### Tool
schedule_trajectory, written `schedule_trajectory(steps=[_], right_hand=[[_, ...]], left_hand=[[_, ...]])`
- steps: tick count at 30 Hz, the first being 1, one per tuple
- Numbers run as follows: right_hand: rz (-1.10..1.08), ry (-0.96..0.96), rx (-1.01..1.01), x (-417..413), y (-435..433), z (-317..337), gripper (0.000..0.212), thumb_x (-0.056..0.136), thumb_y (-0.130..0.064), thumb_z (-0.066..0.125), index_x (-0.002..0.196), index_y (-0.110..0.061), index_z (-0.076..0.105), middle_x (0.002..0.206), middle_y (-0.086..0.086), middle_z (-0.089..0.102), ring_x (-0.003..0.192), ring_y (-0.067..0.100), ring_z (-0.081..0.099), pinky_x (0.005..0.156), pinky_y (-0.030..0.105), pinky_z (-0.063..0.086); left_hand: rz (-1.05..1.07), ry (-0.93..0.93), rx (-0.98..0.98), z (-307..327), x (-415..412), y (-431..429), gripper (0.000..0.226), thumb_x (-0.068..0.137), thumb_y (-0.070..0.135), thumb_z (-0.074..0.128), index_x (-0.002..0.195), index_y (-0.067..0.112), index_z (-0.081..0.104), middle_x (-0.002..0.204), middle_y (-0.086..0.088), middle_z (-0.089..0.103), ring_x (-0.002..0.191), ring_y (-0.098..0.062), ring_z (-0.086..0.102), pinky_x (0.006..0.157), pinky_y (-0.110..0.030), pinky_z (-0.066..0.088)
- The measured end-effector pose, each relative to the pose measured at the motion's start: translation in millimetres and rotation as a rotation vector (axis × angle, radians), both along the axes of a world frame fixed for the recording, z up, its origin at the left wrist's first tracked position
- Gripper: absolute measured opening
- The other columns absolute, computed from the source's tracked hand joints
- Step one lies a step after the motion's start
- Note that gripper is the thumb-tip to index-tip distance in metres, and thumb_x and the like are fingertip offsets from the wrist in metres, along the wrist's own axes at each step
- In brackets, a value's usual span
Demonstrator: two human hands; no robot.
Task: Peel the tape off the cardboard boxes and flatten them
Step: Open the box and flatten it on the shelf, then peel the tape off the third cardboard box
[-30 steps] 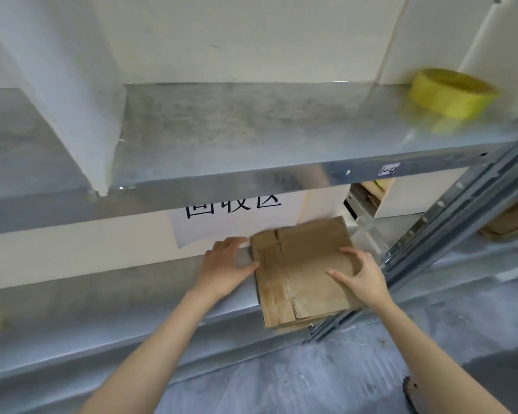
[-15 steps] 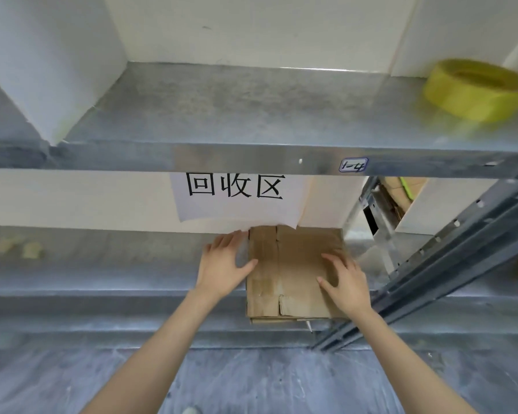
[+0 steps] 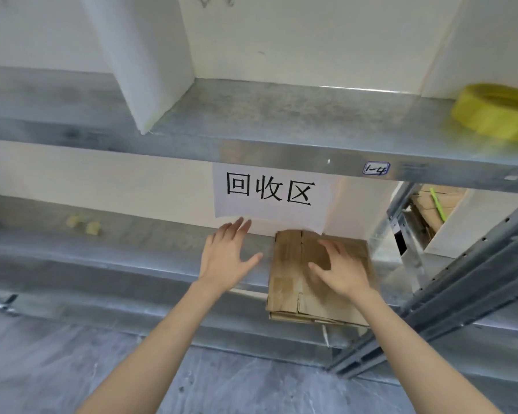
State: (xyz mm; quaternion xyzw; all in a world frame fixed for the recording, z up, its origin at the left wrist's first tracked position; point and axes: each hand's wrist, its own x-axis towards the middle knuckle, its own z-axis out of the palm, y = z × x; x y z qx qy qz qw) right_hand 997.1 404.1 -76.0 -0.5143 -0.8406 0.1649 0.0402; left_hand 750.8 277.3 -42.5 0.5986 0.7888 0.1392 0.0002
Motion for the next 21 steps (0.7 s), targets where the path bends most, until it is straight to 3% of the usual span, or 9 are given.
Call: schedule_trajectory(steps=[9,21], right_hand=[[0.161,0.07,0.126,-108.4,-28.4,58.5,0.074,0.091,-0.06,0.048,0.153,-0.029,0.021,0.16,-0.002,0.022,0.146,0.02,0.021,0.112,0.043,0.031],[0.362,0.2,0.232,-315.9,-132.6,105.4,0.075,0.091,-0.061,0.049,0.152,-0.023,0.027,0.158,0.004,0.028,0.145,0.022,0.025,0.109,0.043,0.034]], left_hand=[[0.181,0.079,0.031,36.6,-68.8,-50.0,0.091,0.077,0.075,0.019,0.157,0.03,0.02,0.163,0.005,0.023,0.145,-0.021,0.025,0.111,-0.036,0.022],[0.394,0.137,0.105,80.3,-241.1,-185.9,0.084,0.082,0.071,0.033,0.154,0.028,0.028,0.16,0.003,0.031,0.143,-0.026,0.03,0.11,-0.04,0.026]])
